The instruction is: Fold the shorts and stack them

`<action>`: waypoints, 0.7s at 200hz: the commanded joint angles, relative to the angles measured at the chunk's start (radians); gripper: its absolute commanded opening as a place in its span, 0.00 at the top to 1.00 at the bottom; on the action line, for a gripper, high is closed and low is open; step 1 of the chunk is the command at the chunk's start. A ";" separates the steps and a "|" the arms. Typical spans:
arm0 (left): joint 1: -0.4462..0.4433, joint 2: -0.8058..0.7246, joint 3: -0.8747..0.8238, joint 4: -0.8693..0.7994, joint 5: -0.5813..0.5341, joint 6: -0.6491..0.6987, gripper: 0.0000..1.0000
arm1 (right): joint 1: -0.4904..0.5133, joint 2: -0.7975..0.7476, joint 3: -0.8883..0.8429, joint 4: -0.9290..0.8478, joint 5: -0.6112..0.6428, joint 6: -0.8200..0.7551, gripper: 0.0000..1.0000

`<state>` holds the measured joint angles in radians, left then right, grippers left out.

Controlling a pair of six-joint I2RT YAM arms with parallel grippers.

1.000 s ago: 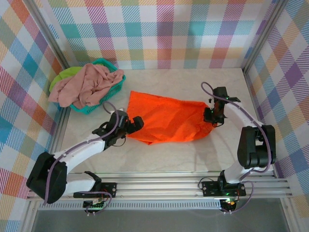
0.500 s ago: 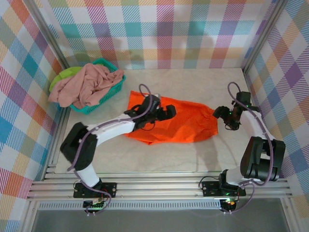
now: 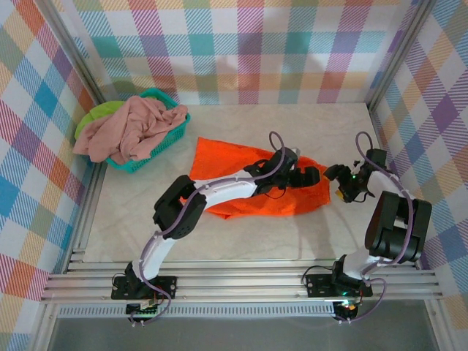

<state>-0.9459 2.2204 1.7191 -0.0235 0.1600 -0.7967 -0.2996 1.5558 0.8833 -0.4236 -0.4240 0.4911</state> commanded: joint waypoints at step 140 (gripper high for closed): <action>0.027 0.019 -0.286 0.142 -0.057 -0.087 0.03 | -0.007 0.099 -0.067 0.131 -0.151 0.061 0.22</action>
<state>-0.9333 2.2127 1.4830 0.1940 0.1219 -0.8639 -0.3019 1.6394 0.8303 -0.3290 -0.5243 0.5301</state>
